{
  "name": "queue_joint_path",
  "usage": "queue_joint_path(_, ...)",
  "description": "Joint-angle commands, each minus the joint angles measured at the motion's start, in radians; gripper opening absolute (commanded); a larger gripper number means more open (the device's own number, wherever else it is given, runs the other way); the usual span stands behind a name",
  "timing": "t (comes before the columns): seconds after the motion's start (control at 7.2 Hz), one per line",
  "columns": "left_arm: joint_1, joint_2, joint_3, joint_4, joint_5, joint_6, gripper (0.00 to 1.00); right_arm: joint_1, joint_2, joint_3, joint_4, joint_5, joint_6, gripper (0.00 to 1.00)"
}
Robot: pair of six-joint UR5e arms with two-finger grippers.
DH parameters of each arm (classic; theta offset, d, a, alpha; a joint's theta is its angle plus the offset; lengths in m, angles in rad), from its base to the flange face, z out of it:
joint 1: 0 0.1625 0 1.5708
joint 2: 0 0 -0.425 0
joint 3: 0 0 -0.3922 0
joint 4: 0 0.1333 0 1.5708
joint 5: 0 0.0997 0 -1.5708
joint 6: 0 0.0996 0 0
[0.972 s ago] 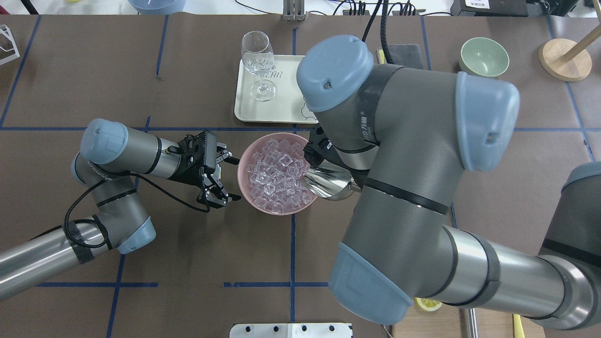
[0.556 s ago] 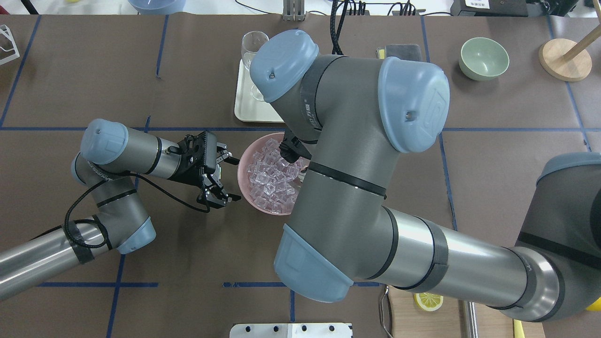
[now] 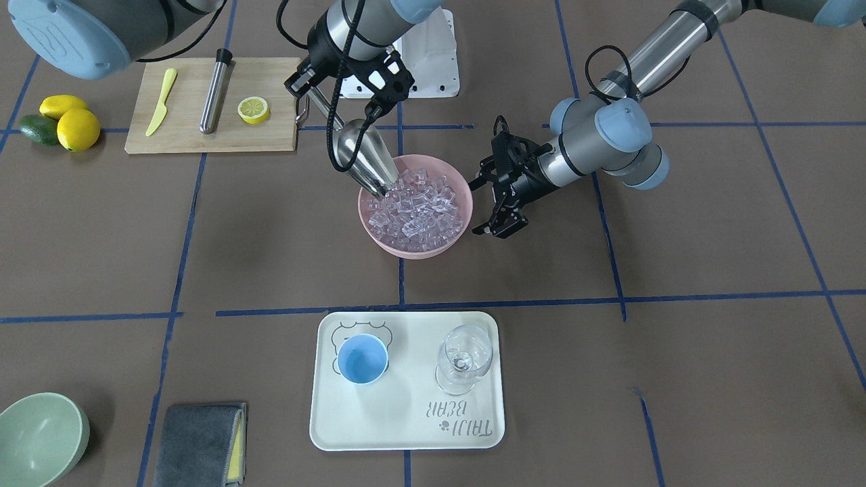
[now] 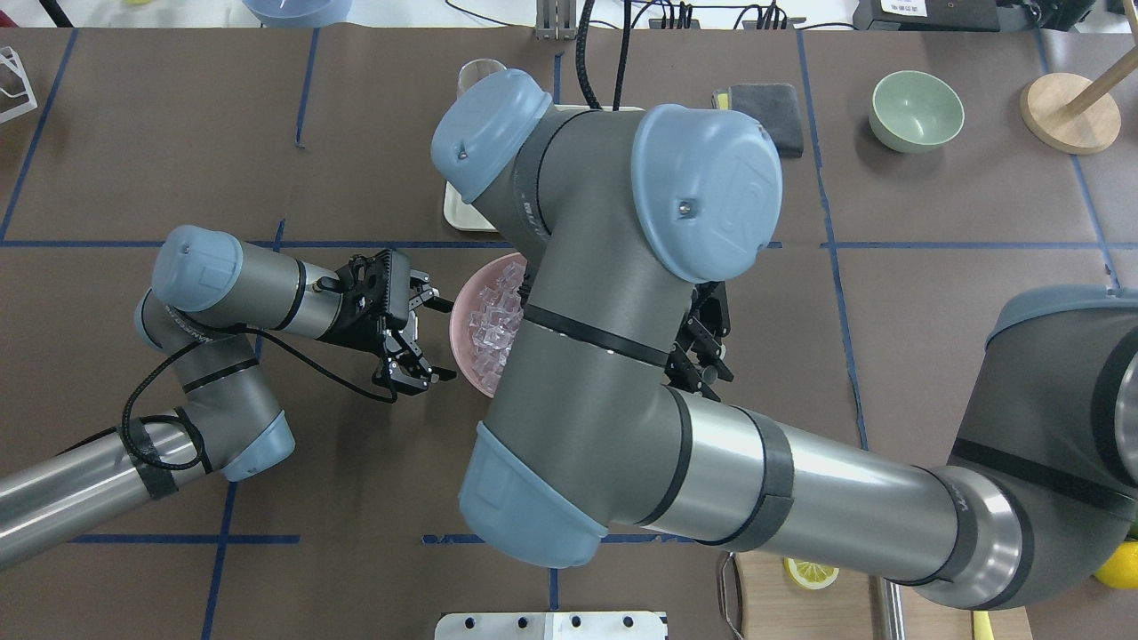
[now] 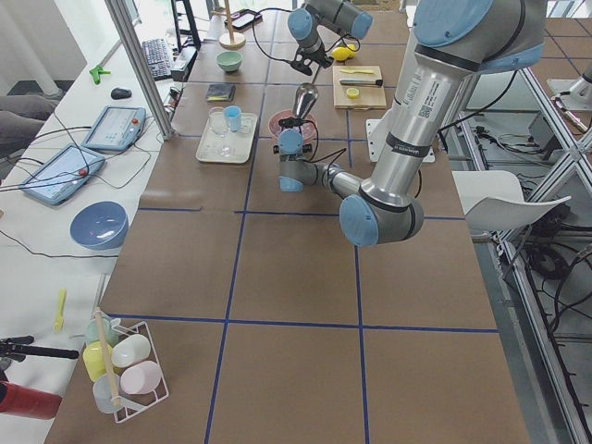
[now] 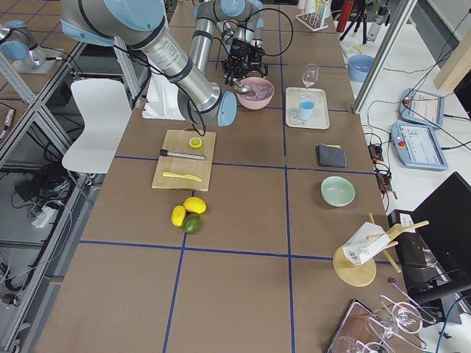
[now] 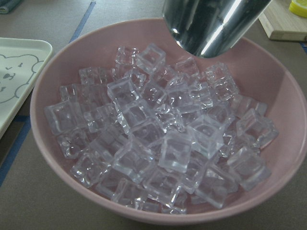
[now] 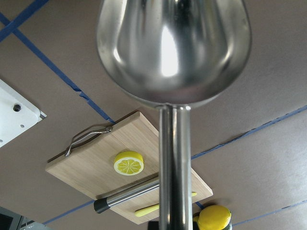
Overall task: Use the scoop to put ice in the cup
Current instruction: 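Dig the scoop into the ice cubes while the left gripper holds the bowl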
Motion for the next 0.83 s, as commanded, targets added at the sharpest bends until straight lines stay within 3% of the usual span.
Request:
queue_joint_path(0.0, 0.000, -0.001, -0.002, -0.001, 0.000, 0.000, 1.00, -0.010, 0.051, -0.089, 0.001, -0.006, -0.018, 0.00)
queue_joint_path(0.69, 0.000, 0.001, 0.000, -0.001, -0.001, 0.000, 1.00, -0.039, 0.012, -0.160, 0.154, -0.015, -0.014, 0.00)
